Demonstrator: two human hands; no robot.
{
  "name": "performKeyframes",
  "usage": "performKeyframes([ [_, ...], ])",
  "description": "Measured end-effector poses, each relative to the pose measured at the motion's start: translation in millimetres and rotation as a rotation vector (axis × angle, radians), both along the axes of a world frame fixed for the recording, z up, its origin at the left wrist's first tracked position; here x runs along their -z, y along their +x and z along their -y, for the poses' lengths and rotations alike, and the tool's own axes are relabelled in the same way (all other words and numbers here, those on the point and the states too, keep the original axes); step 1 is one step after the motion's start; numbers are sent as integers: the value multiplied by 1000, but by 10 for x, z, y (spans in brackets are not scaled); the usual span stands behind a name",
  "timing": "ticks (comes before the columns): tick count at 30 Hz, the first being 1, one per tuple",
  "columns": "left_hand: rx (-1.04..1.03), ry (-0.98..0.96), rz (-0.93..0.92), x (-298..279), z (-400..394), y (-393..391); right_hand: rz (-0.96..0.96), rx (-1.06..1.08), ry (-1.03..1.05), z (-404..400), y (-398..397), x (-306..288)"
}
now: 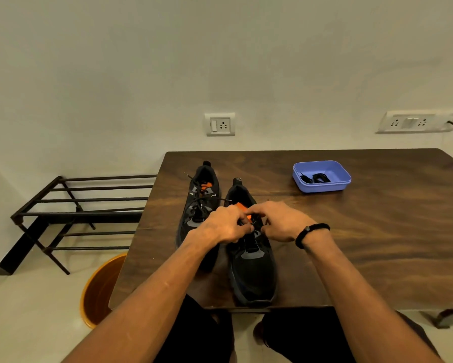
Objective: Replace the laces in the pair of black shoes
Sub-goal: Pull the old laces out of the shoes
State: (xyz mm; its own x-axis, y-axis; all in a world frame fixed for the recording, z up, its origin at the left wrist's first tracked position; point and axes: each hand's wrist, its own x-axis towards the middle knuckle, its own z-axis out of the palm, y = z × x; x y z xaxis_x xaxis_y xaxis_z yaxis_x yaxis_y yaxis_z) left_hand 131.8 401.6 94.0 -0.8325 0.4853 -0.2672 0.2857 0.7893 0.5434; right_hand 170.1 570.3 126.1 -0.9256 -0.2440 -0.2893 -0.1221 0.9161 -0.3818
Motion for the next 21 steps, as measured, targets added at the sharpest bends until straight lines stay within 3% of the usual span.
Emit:
performKeyframes([
  [15, -196, 0, -88, 19, -89, 70, 19, 88, 1, -104, -52, 105],
  [21, -72, -69, -153, 58, -136, 53, 8, 108, 7, -120, -70, 138],
])
